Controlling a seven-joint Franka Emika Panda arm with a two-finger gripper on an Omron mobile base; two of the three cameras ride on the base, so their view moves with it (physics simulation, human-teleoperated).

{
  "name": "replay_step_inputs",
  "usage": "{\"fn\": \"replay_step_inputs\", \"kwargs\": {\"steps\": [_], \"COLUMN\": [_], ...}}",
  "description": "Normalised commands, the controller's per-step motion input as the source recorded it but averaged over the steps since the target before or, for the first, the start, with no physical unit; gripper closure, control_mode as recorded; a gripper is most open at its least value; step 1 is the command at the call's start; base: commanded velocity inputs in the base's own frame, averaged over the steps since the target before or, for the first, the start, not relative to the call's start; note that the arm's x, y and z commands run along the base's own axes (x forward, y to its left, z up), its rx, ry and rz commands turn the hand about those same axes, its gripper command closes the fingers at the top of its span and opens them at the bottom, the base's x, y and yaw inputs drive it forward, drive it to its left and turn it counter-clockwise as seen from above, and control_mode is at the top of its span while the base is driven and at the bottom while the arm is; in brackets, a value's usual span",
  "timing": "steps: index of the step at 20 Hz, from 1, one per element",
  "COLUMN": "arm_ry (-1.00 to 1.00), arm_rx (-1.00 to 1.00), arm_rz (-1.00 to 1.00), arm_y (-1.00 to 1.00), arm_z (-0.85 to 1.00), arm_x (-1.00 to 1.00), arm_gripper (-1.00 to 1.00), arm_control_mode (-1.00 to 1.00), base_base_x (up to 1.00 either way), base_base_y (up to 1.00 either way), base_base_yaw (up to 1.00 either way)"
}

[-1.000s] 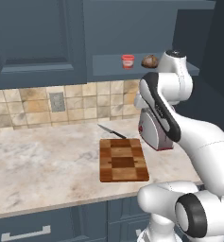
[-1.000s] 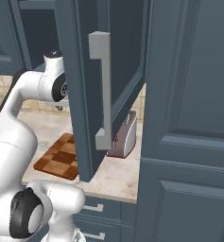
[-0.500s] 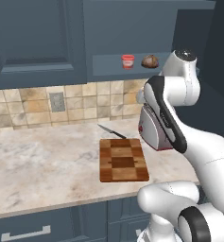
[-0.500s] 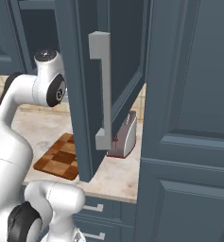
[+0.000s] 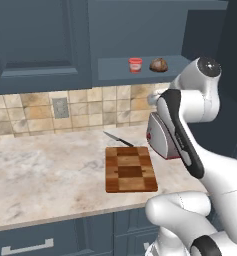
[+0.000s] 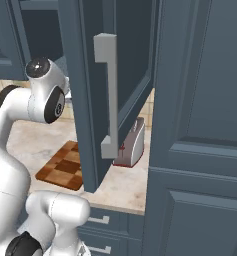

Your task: Pick the bread, place it on the cutting board, pick the jam, place it on the counter, and close the cabinet.

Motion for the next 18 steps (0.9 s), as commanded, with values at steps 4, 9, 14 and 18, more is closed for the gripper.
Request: {"fn": "replay_step_inputs", "kwargs": {"steps": [4, 9, 14, 18], "arm_ry": [-0.15, -0.09, -0.01, 0.0], "arm_rx": [0.0, 0.0, 0.0, 0.0], "arm_rz": [0.0, 0.0, 0.0, 0.0], "arm_y": [-0.08, -0.07, 0.0, 0.0], "arm_z": [0.31, 0.37, 0.52, 0.61], "arm_x": [-0.12, -0.1, -0.02, 0.0], "arm_gripper": [-1.0, -1.0, -1.0, -1.0], "arm_control_mode": [-1.0, -1.0, -1.0, -1.0], "base_base_x": [0.0, 0.0, 0.0, 0.0], "base_base_y": [0.0, 0.0, 0.0, 0.0], "base_base_yaw": [0.0, 0.0, 0.0, 0.0]}}
